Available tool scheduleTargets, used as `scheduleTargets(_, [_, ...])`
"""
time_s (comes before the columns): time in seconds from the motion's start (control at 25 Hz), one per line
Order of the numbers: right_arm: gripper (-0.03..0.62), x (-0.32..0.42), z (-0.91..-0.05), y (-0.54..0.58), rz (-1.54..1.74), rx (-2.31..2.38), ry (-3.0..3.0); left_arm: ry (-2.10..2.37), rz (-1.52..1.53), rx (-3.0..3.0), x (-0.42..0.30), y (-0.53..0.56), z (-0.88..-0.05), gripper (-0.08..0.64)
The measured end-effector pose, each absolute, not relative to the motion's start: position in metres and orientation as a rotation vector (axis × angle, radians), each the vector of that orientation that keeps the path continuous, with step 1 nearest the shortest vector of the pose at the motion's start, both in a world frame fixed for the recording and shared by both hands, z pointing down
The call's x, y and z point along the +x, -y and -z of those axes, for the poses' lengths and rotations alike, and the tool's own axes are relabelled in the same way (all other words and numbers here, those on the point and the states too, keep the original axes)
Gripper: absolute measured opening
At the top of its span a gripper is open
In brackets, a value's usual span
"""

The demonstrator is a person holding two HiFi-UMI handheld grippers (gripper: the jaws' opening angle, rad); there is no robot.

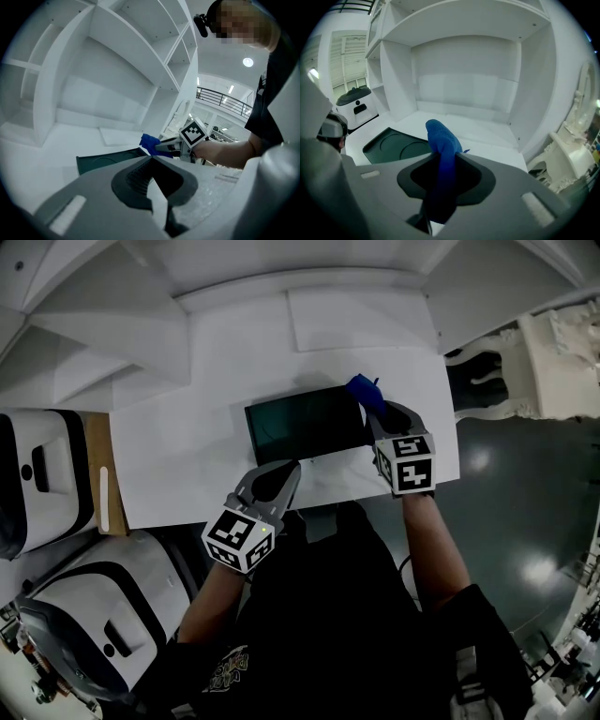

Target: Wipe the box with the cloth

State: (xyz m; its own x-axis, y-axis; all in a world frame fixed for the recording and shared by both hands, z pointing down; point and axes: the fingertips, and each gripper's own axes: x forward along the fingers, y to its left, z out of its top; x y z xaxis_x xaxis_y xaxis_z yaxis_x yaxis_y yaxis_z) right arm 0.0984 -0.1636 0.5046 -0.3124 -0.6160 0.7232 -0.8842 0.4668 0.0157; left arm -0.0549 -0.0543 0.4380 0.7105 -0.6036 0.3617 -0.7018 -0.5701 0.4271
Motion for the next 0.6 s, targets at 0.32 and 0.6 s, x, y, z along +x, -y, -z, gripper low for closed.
scheduleTargets(0.32, [0.118,0.099,-0.504,0.127,-0.554,1.239,2.056,0.891,-0.274,2.407,-0.032,0.037,-0.441,0.0])
scheduleTargets(0.6, [0.118,0.087,-0.522,0.105,-0.502,1.167,2.019,0.816,-0.31,2.423,-0.021,0.017,-0.446,0.0])
